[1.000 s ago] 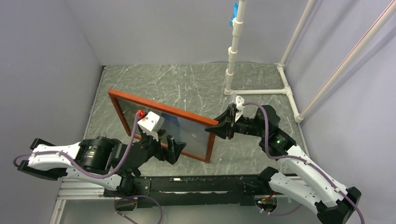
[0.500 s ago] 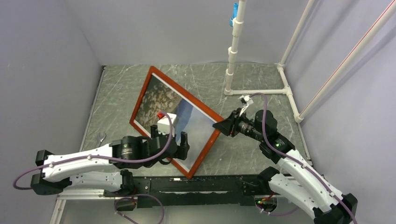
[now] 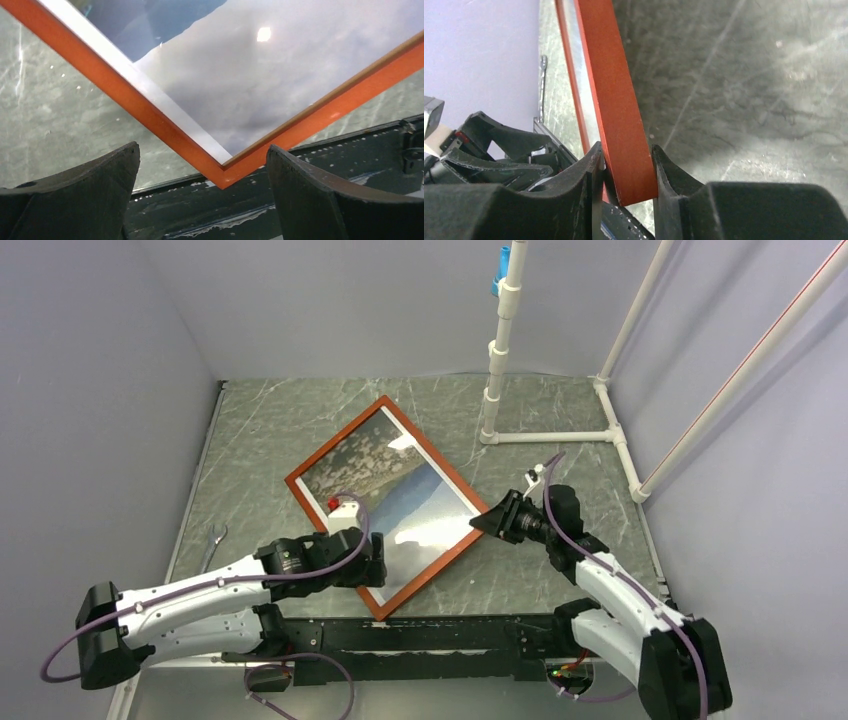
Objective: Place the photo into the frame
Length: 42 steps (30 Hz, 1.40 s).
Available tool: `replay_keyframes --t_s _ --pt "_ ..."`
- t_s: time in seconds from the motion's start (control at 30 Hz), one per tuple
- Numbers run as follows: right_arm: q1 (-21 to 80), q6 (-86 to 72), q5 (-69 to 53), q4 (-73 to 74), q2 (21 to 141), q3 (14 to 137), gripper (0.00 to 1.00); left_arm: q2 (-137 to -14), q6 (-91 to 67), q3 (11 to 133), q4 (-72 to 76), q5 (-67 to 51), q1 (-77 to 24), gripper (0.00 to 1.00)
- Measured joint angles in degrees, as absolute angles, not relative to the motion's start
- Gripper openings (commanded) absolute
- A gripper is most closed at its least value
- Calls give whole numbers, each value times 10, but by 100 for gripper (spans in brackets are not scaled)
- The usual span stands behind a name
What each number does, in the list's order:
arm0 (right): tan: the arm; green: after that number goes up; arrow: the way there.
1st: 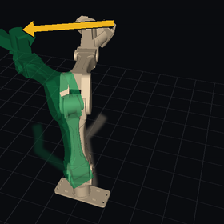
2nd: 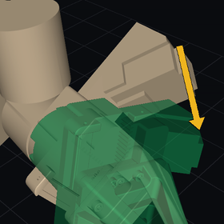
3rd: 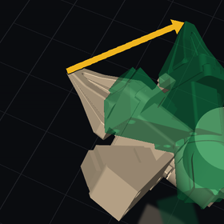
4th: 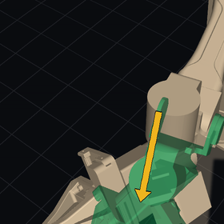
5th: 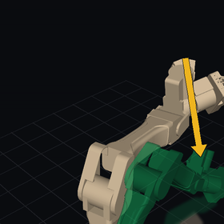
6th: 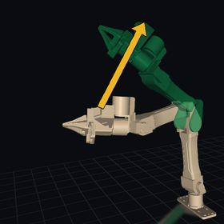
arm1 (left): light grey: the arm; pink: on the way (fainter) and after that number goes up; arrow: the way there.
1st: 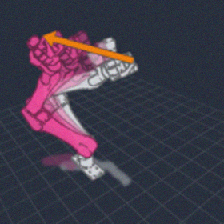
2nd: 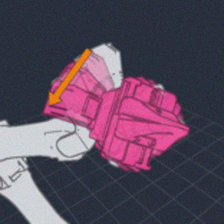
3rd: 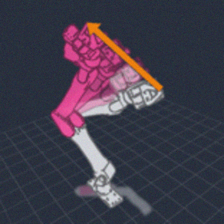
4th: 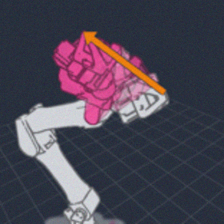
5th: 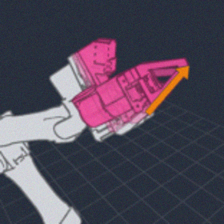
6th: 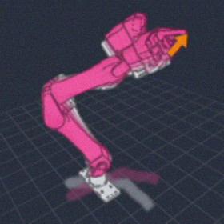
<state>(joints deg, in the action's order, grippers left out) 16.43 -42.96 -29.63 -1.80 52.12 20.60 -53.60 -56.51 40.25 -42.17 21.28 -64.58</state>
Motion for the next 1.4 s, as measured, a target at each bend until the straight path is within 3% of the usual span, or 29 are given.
replay_keyframes --t_s 0.07,0.17,0.33,0.5,0.8,1.13,1.4 --pt "161 -443 -300 -29 548 196 13 -521 -574 376 -420 203 -631 100" --pt "160 -452 -301 -31 586 194 26 -498 -585 339 -413 187 -606 99" --pt "162 -427 -280 -29 611 194 66 -480 -593 311 -408 169 -576 99" --pt "164 -368 -220 6 628 185 99 -501 -582 312 -398 157 -570 99" --pt "166 -341 -197 21 605 190 100 -595 -492 352 -347 106 -582 95" --pt "167 -405 -241 65 503 137 100 -794 -422 505 -329 114 -692 90" --pt "188 -468 -268 49 467 106 100 -916 -410 546 -333 115 -747 85"
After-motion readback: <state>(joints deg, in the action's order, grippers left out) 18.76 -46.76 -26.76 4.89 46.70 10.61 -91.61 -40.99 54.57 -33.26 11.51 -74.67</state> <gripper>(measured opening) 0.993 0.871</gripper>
